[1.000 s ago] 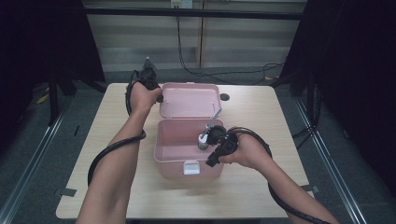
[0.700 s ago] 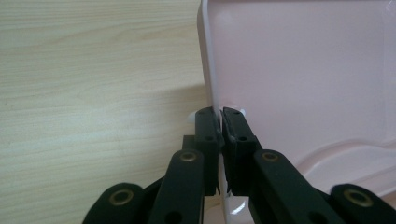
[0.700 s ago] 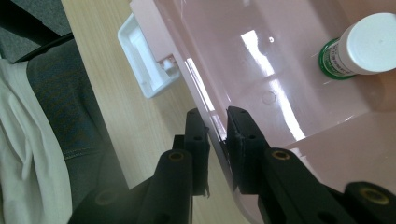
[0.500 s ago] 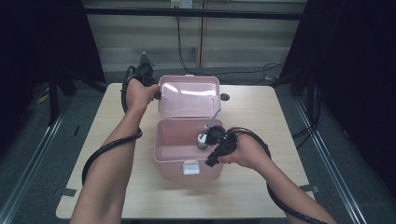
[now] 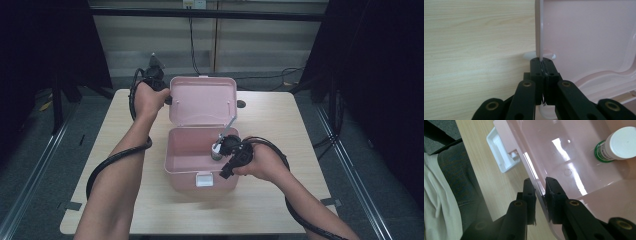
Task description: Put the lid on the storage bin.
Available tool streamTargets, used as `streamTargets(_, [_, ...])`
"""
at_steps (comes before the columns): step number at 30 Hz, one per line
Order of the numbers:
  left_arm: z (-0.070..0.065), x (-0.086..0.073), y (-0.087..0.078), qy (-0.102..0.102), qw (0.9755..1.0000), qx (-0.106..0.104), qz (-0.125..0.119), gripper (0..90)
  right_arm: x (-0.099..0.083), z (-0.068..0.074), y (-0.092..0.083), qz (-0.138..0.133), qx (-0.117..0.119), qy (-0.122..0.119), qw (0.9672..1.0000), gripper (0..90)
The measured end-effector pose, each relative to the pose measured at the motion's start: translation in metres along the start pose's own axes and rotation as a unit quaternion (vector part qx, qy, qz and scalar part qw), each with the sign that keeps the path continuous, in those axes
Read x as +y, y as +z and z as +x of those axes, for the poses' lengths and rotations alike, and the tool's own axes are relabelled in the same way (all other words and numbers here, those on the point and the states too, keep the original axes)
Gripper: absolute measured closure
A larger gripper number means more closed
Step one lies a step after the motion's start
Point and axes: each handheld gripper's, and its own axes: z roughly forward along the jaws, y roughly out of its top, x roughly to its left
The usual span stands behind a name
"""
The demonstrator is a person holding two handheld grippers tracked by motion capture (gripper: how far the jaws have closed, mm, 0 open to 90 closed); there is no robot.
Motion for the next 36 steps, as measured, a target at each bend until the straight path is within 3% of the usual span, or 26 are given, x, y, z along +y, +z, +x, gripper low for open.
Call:
streamTargets(17, [0.001,-0.012,-0.013,0.011,0.9994,0.000,-0.032,88.8,0.003,0.003,0.006,0.003,-0.009,0.003,1.0000,79.2])
streamTargets(24, [-0.001,-0.016,-0.019,0.024,0.9987,0.002,-0.045,88.7,0.007,0.003,0.007,0.009,-0.015,-0.002,0.9999,79.8])
streamTargets(32, [-0.001,-0.020,-0.026,0.026,0.9982,0.005,-0.054,88.6,0.008,0.004,0.007,0.007,-0.016,0.008,0.9998,79.4])
streamTargets(36, [-0.005,-0.022,-0.029,0.038,0.9974,0.012,-0.060,88.6,0.010,0.005,0.008,0.006,-0.018,0.010,0.9998,79.6])
